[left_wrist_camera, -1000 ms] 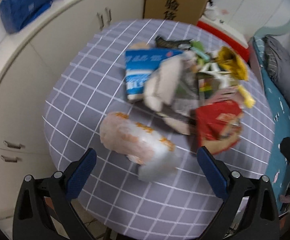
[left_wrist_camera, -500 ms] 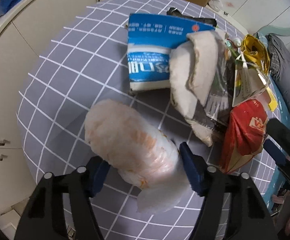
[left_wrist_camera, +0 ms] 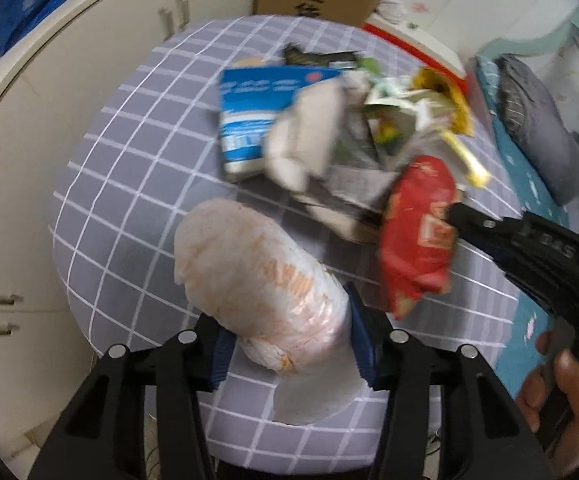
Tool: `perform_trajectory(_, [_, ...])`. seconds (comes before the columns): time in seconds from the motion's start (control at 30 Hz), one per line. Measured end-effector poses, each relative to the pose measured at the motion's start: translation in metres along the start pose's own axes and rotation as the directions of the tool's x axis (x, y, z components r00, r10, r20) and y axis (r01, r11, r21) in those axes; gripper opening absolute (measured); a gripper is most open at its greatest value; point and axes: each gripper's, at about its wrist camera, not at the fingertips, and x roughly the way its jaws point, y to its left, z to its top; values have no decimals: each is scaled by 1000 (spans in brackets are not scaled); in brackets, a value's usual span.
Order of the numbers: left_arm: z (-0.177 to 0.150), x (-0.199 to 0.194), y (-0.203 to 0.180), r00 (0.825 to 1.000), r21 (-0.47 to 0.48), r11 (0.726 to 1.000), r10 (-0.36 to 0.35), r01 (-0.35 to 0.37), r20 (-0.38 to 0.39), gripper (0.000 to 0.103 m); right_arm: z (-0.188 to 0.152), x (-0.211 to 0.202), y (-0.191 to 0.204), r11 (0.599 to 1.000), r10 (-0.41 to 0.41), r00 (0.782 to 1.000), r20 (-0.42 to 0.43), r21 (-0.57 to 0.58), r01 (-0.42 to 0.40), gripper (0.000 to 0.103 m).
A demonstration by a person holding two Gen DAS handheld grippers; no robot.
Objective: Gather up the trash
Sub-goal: 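Grasp the white-orange plastic bag with the left gripper while the right grasps the red snack bag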
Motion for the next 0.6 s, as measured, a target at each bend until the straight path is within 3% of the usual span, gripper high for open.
perform_trajectory(0.37, [15,-32,-64,994,197,978,-86,72,62,49,-5,-46,-8,999,-38,997,72,2,38,14])
perform_trajectory(0.6, [26,-22,-107,991,295,950,-123,101,58,49,-1,-65,-45,990,-137,984,116,42,133,14])
